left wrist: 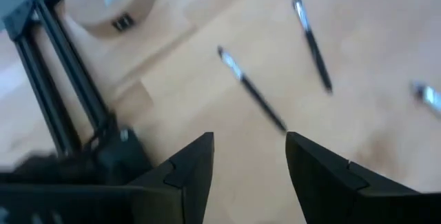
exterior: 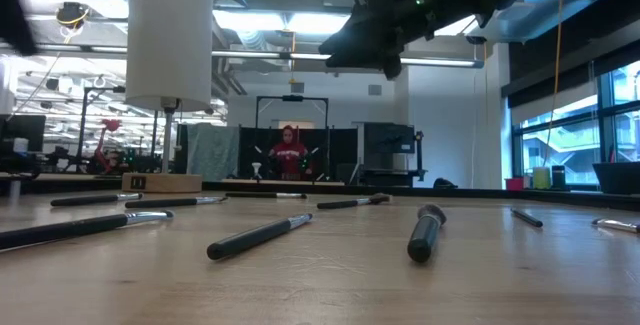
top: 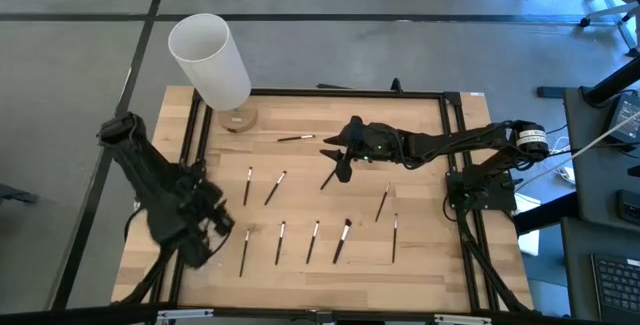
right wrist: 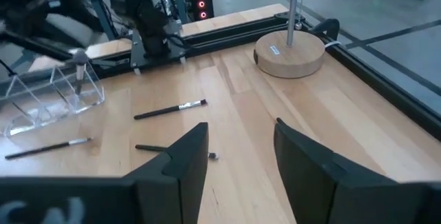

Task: Pick & Place Makeup Supplies
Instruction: Put the makeup brush into the transparent organizer

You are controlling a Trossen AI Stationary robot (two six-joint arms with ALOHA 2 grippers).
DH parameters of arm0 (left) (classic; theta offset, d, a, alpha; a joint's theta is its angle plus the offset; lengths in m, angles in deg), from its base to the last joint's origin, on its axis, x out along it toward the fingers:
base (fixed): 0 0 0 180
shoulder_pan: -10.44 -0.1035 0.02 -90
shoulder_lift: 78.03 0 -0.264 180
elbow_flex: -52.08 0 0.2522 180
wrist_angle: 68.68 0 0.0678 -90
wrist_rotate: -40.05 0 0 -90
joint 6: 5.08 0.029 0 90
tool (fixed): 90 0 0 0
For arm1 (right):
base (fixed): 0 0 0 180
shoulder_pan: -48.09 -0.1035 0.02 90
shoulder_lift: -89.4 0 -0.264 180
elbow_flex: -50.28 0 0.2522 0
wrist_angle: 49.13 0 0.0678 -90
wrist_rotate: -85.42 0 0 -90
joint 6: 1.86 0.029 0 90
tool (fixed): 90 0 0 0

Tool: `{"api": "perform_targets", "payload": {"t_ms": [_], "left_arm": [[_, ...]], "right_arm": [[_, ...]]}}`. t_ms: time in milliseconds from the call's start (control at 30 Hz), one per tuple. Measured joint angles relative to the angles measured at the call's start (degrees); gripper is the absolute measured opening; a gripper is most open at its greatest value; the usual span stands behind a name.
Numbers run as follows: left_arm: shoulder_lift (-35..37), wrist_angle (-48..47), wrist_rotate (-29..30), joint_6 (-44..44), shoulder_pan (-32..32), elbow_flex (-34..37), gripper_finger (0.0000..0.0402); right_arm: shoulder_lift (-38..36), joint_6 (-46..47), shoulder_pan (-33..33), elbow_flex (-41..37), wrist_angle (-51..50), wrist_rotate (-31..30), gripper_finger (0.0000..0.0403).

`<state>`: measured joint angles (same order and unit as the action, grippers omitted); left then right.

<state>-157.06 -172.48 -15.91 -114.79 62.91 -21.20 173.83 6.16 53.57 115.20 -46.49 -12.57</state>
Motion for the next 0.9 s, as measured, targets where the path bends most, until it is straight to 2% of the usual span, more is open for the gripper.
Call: {"api": "perform_targets", "payload": {"t_ms": [67,133,233,300,400,500,600,767,900], "left_arm": [[1.84,0.48,3.28,4.02,-5.58,0.00,0.0175],[2.71,3.73,5.93,12.82,-12.26,0.00,0.0175],[2.67,15.68,7.16,31.27,-22.90,0.00,0.0175],[2.02,26.18,7.67,43.10,-29.53,0.00,0.0175],[0.00,42.63,6.23,60.72,-37.27,0.00,0.0175],[-2.85,55.38,0.84,73.21,-42.56,-0.06,0.0175],[-6.49,60.15,-3.76,77.33,-45.74,-0.04,0.0175],[-12.74,62.42,-7.94,78.20,-50.13,0.04,0.0175],[-17.18,71.80,-13.36,82.62,-53.31,0.02,0.0175]], "right_arm": [[-0.01,-2.75,0.00,0.00,-0.32,0.00,0.0165],[-0.28,-6.09,0.00,0.00,-2.51,-0.02,0.0165],[-1.99,-9.59,0.26,0.46,-10.23,-1.10,0.0165],[-3.70,-9.98,0.63,1.87,-17.95,-4.69,0.0165],[-6.33,-8.15,1.33,4.22,-27.96,-12.02,0.0165],[-9.42,-5.66,2.09,4.79,-32.66,-17.61,0.0165],[-11.73,-3.70,3.56,4.85,-35.11,-18.29,0.0165],[-12.63,-0.84,6.79,4.83,-38.88,-17.86,0.0165],[-12.57,0.93,10.58,4.83,-38.72,-17.86,0.0165]]}}
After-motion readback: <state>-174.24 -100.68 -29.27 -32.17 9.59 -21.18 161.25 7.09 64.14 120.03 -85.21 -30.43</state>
